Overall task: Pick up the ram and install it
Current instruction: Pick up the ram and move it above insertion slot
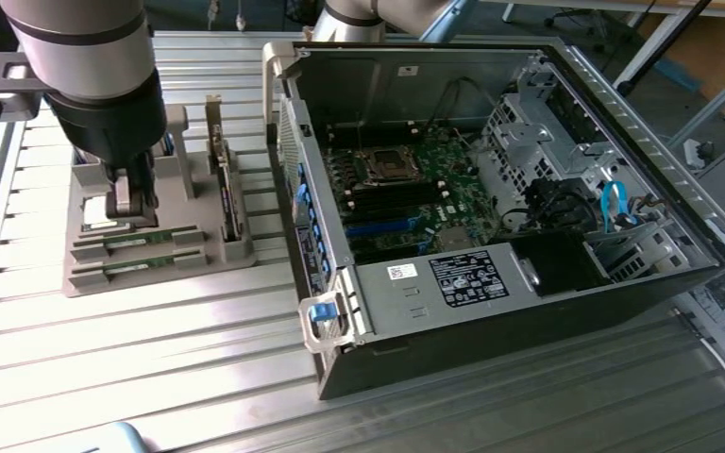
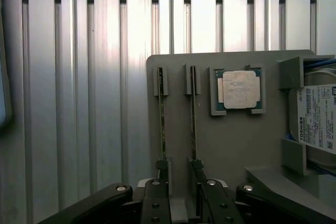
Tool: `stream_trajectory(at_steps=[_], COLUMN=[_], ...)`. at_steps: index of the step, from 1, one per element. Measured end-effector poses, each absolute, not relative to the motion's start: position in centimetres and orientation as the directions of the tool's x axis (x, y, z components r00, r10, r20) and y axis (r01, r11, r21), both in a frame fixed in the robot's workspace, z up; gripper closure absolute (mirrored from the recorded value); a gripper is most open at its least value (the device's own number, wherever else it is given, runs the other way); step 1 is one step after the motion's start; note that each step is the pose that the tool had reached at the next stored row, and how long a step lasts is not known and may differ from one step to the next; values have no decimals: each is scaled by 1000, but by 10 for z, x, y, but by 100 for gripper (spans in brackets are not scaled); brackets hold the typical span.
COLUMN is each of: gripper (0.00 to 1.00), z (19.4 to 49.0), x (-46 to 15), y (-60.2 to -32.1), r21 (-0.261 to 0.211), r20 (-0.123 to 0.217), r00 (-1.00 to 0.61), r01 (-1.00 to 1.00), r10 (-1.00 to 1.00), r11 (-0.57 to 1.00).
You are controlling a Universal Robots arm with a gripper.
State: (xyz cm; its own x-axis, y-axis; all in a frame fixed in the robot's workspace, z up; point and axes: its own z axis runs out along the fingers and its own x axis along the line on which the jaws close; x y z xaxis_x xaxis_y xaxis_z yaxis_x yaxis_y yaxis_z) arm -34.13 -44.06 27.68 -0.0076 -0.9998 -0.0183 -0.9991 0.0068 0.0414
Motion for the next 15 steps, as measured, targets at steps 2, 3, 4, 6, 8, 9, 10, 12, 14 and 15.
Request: stream_trajectory(at_steps=[2, 3, 4, 6, 8, 9, 10, 12, 14, 15], gripper=[70, 70, 70, 70, 70, 70, 70, 70, 70, 70], z=[275, 274, 274, 272, 272, 271, 271, 270, 269, 269], x=[-342, -342, -342, -343, -343, -343, -344, -344, -344, -344], y=[-441, -441, -441, -443, -444, -444, -445, -445, -445, -446], r21=[41, 41, 41, 41, 41, 41, 41, 41, 41, 42], r20=[-18, -18, -18, -18, -18, -18, -18, -18, -18, -18], r00=[-8, -8, -8, -7, -8, -8, -7, -8, -7, -7], r01=[-999, -999, -999, -999, -999, -999, -999, -999, -999, -999], r10=[-1000, -1000, -1000, -1000, -1000, -1000, -1000, -1000, -1000, -1000], r11=[7, 7, 7, 7, 7, 7, 7, 7, 7, 7])
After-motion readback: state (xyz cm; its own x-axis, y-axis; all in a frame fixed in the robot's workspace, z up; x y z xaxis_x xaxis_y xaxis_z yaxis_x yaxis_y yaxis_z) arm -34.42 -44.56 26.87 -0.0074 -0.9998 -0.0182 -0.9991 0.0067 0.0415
